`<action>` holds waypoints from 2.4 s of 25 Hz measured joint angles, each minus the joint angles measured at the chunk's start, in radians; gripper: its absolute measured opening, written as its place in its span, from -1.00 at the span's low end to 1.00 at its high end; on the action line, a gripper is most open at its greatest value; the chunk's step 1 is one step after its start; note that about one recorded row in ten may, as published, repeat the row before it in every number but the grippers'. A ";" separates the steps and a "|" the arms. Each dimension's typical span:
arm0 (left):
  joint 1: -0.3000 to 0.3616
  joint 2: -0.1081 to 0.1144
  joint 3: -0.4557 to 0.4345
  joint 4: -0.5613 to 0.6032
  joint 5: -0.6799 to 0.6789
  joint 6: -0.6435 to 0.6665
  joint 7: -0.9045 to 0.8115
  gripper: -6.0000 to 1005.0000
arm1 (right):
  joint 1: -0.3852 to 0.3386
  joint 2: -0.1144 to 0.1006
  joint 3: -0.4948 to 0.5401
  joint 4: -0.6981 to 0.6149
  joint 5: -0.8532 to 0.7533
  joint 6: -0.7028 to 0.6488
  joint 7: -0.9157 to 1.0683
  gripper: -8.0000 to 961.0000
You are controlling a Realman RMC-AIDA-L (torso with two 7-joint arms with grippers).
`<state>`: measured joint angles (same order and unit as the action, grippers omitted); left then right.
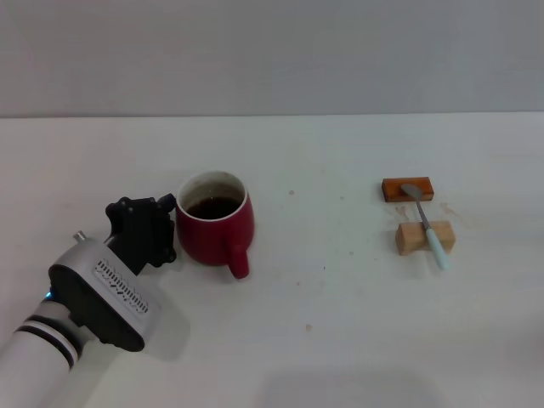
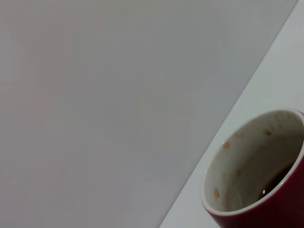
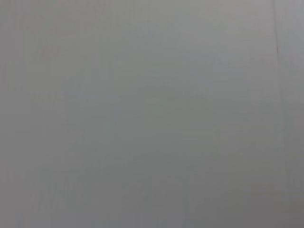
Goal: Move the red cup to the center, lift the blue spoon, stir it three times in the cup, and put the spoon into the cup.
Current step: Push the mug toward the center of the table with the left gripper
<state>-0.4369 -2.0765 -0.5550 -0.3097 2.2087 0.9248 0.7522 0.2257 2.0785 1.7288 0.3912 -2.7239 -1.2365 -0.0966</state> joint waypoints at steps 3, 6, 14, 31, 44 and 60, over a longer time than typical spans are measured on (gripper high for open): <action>-0.003 -0.002 0.013 -0.009 0.000 0.000 -0.001 -0.95 | 0.000 0.000 0.000 0.000 0.000 0.000 0.000 0.50; -0.004 -0.002 0.022 -0.018 0.000 -0.002 -0.001 -0.94 | 0.000 0.000 0.000 0.000 0.000 -0.001 0.000 0.50; -0.005 -0.002 0.043 -0.049 0.000 -0.003 -0.006 -0.94 | 0.000 0.000 0.000 0.000 0.000 -0.012 0.000 0.50; -0.008 -0.002 0.085 -0.126 0.000 -0.041 -0.008 -0.93 | 0.000 0.000 0.000 0.000 -0.002 -0.012 0.000 0.50; -0.002 -0.002 0.101 -0.146 0.000 -0.055 -0.011 -0.92 | 0.000 0.000 0.000 0.000 -0.002 -0.012 0.000 0.50; 0.005 -0.002 0.009 -0.106 -0.028 -0.059 -0.064 -0.91 | 0.000 0.000 -0.002 -0.003 -0.002 -0.012 0.000 0.50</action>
<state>-0.4317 -2.0787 -0.5462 -0.4157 2.1805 0.8657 0.6885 0.2258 2.0789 1.7273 0.3882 -2.7259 -1.2487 -0.0966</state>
